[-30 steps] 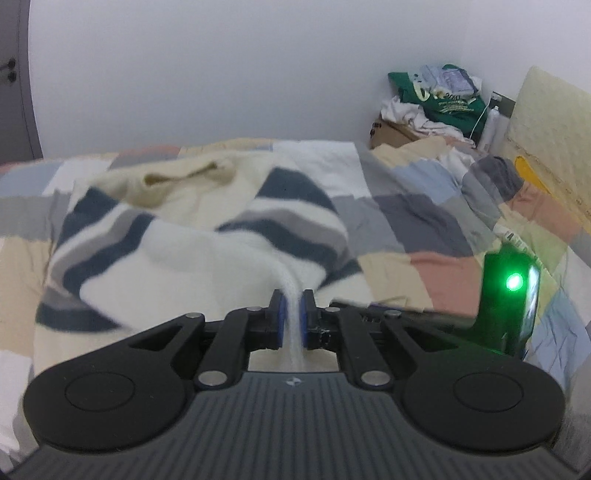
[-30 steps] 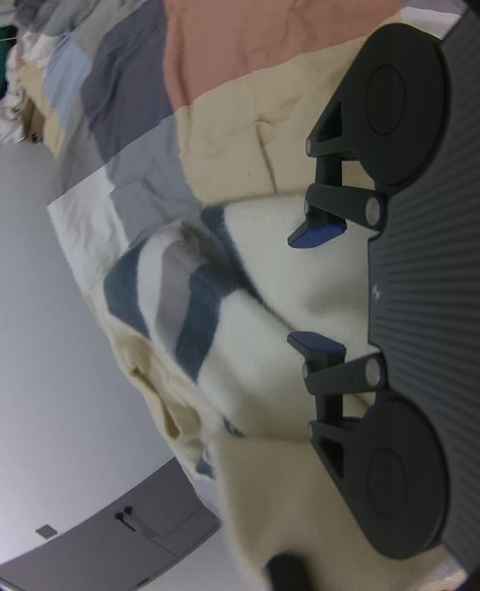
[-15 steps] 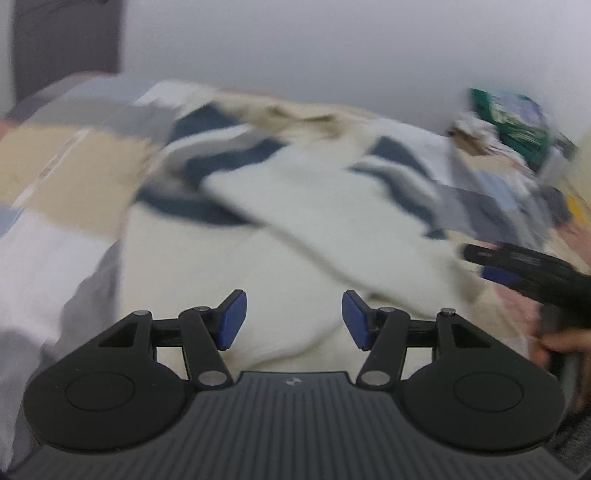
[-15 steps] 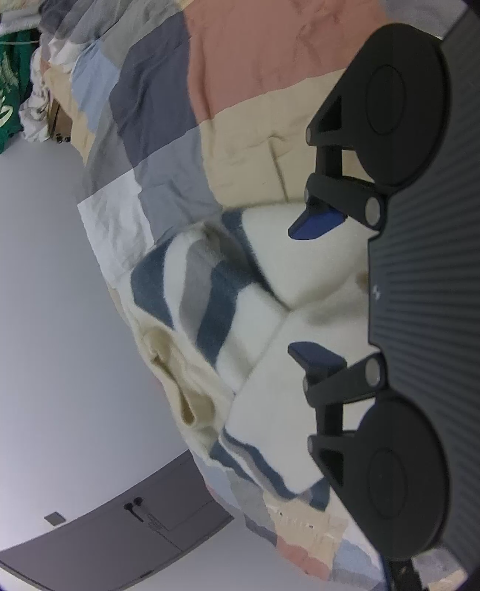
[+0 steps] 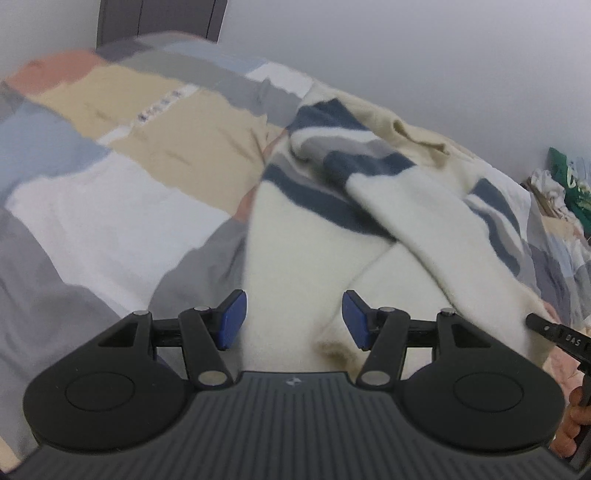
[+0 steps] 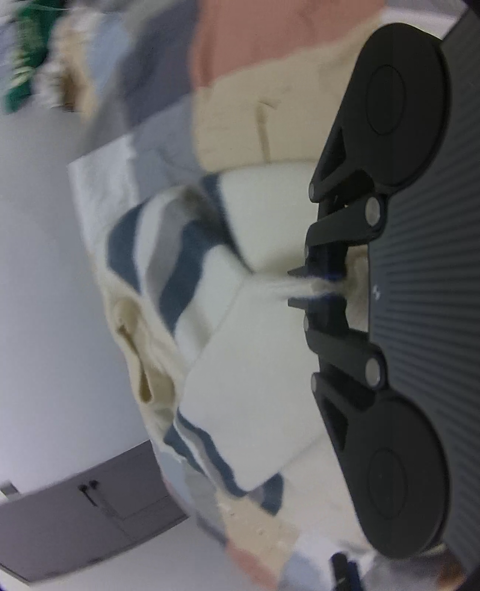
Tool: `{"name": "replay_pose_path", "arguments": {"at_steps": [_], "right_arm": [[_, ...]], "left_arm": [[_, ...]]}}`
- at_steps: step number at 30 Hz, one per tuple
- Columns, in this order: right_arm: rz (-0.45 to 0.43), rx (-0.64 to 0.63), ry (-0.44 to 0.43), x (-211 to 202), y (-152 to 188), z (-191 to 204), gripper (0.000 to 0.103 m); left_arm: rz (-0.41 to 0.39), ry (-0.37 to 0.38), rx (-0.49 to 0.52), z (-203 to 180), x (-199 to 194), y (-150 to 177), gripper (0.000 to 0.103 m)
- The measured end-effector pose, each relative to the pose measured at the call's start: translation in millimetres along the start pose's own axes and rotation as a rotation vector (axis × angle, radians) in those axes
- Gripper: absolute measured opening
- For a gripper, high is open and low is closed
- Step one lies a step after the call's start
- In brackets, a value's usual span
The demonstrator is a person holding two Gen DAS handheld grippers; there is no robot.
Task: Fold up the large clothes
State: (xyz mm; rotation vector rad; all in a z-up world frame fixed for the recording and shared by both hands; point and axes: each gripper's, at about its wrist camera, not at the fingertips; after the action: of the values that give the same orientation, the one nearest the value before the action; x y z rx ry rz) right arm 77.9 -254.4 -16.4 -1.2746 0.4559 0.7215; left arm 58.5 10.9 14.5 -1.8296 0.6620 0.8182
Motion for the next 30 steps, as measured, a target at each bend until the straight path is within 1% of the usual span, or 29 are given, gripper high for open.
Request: {"name": "replay_pose_path", "arguments": {"at_steps": [2,4,6,8,9,10,11,12,13,14,16,17,18,19,22,23,24,25,27,28,30], "right_arm": [[-0.036,0.024,0.026,-5.3,-2.0,-3.1,0.009],[-0.039,0.079,0.056,-6.5,-5.1,-13.6,0.009],[-0.009,0.110,0.075,-3.6,-5.1,-22.5,0.010],[0.030,0.145,0.051,-2.2,0.2,-28.8,0.012],[0.035,0.176,0.041,-4.7,2.4,-32.6,0.017],[0.033,0.212,0.036,-8.9,4.2,-36.6,0.023],[0.029,0.242,0.040,-13.1,5.5,-39.7,0.042],[0.023,0.275,0.053,-16.2,6.9,-43.7,0.068],[0.019,0.308,0.052,-19.9,8.8,-49.3,0.076],[0.017,0.331,0.043,-23.7,12.0,-52.6,0.079],[0.033,0.361,0.046,-25.1,15.6,-58.2,0.077],[0.055,0.379,0.057,-24.1,18.0,-60.8,0.078],[0.083,0.409,0.050,-21.7,21.2,-64.6,0.079],[0.106,0.438,0.021,-18.6,24.1,-67.5,0.079],[0.206,0.511,-0.155,-2.6,31.7,-72.2,0.079],[0.243,0.528,-0.201,3.1,34.6,-70.9,0.079],[0.266,0.526,-0.228,5.2,36.8,-67.7,0.080],[0.277,0.513,-0.241,6.1,37.8,-64.0,0.080],[0.263,0.476,-0.246,1.4,37.0,-57.9,0.080],[0.251,0.471,-0.271,-2.1,36.9,-57.3,0.080],[0.218,0.466,-0.355,-10.5,35.4,-54.8,0.080]], "left_arm": [[0.018,0.012,-0.032,4.3,4.0,0.0,0.063],[0.041,0.037,-0.080,14.3,8.8,1.0,0.063],[0.068,0.034,-0.157,28.6,16.8,1.0,0.063],[0.097,0.063,-0.236,44.1,21.4,3.2,0.063],[0.109,0.087,-0.273,50.5,22.9,4.8,0.063],[0.115,0.101,-0.293,54.3,24.0,5.8,0.063],[0.118,0.112,-0.306,56.0,23.9,7.0,0.063],[0.121,0.120,-0.311,56.7,24.2,7.3,0.063],[0.123,0.123,-0.312,56.4,24.6,7.5,0.063],[0.124,0.128,-0.316,56.2,25.4,7.7,0.063],[0.126,0.166,-0.347,59.0,26.5,9.1,0.063],[0.126,0.178,-0.368,60.3,26.4,10.6,0.063],[0.123,0.193,-0.392,62.1,26.5,12.8,0.063],[0.120,0.204,-0.405,62.5,25.7,14.3,0.063],[0.119,0.215,-0.414,61.1,24.7,16.7,0.063],[0.117,0.214,-0.412,60.0,23.8,17.4,0.063],[0.118,0.213,-0.410,60.1,23.7,18.2,0.063],[0.120,0.215,-0.411,59.9,23.5,19.0,0.063],[0.125,0.223,-0.420,61.7,23.9,20.2,0.063],[0.127,0.223,-0.424,62.9,23.7,21.0,0.063],[0.125,0.218,-0.427,62.3,23.2,21.9,0.063]]}}
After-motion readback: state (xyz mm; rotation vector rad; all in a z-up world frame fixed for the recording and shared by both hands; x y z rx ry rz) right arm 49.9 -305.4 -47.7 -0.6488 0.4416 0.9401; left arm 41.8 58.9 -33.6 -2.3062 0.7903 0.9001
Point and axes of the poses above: each gripper's, at about its wrist camera, not at the fingertips, and x roughly the way its jaws point, z to its left, y to its underside, and after that the axes turned 6 degrees about z, right-handed
